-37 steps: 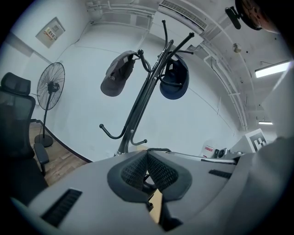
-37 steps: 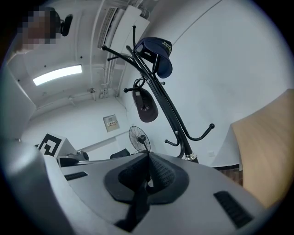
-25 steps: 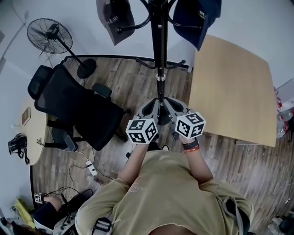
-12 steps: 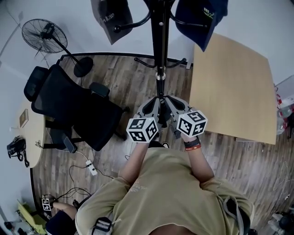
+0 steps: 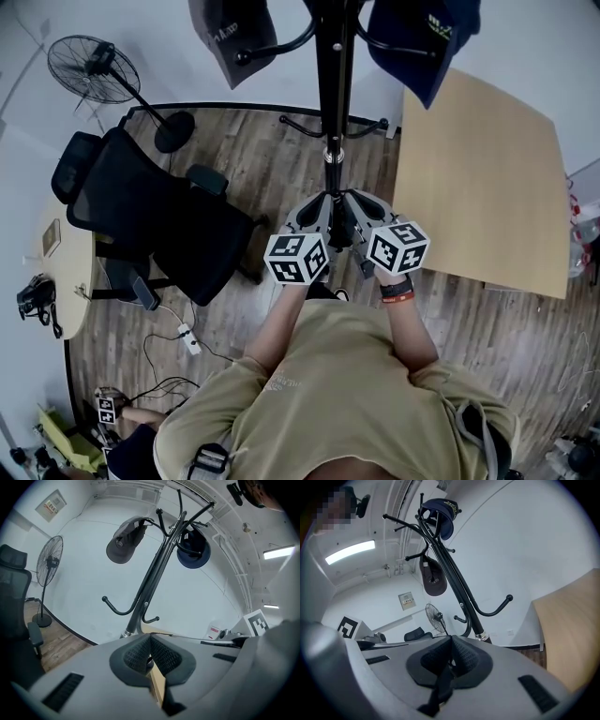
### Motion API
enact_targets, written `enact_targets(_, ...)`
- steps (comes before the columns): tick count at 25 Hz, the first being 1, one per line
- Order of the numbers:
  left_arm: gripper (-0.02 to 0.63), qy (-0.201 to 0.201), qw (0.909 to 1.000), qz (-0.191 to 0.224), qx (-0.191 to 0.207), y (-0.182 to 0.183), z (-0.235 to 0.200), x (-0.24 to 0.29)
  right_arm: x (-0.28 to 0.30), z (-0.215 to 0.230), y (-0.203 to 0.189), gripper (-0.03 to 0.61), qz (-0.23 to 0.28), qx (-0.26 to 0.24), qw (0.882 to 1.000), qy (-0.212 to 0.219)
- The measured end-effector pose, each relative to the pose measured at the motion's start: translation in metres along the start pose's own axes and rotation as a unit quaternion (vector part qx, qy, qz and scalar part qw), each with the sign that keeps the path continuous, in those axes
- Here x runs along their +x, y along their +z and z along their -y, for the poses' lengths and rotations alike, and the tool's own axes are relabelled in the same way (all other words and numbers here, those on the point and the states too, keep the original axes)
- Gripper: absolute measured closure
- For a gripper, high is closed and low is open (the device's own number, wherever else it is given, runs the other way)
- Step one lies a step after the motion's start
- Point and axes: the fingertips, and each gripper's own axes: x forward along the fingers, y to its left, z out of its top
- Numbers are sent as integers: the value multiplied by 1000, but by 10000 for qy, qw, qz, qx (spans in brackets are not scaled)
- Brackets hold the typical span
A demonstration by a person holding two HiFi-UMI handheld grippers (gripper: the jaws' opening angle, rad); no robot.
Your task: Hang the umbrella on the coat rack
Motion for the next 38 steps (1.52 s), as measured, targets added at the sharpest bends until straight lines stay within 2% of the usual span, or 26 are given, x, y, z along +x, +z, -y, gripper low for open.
enact_targets(20, 591, 24, 9999, -161, -16, -6, -17, 18, 17, 13, -5, 560, -157, 35, 9998, -86)
enact_targets(24, 592, -3, 9995, -256, -200, -12, -20, 20, 20, 15, -11, 560, -210, 55, 9997, -113)
enact_targets(30, 591, -51, 9992, -401, 1, -24, -21, 23, 22, 16, -20, 560, -303, 28, 9995, -92)
enact_targets(35, 591, -109, 9985, -530, 126, -33, -19, 25, 26, 14, -27, 560, -427, -299, 9986, -80)
enact_targets(38, 591, -153, 9980, -576, 225, -37, -15, 25, 26, 13, -30, 560, -454, -312, 9985, -50)
